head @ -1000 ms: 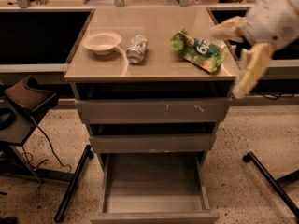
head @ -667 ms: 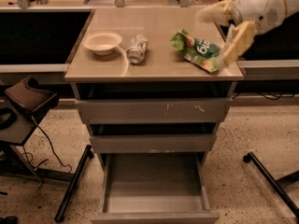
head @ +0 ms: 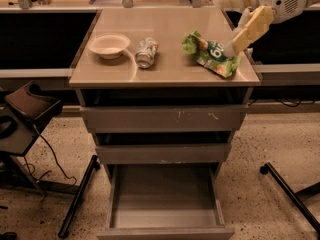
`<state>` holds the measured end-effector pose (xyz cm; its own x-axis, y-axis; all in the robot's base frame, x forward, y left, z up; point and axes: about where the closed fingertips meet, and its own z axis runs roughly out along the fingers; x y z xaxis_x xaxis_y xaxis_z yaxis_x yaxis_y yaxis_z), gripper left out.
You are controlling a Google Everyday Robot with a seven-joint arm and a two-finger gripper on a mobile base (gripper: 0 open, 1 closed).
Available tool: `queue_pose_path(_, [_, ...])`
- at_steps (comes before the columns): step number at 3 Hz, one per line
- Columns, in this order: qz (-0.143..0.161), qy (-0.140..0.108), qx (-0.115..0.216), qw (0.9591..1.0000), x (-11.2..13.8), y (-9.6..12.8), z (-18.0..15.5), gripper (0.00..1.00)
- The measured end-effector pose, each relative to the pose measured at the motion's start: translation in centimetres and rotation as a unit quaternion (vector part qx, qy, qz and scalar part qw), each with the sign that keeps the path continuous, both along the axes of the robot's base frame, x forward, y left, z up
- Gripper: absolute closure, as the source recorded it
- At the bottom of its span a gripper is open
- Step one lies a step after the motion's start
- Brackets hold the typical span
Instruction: Place green rice chip bag into bottom drawer
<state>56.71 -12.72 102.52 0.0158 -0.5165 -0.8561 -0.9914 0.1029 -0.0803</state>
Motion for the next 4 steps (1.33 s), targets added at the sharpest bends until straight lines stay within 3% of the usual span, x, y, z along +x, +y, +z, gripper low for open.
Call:
queue_pose_path(1, [-0.130, 0.014, -0.049, 0.9902, 5.4, -1.9, -1.3, 0.00])
queue_pose_path(2, [-0.270, 0.029, -0.106, 0.9565, 12.1, -6.0, -3.2, 0.00])
queue_pose_path(3, [-0.365, 0.055, -0.130, 0.9203, 15.9, -8.9, -4.4, 0.00])
queue_pose_path(4, [-0.378, 0.067, -0.127, 0.9145, 16.0, -9.2, -4.6, 0.00])
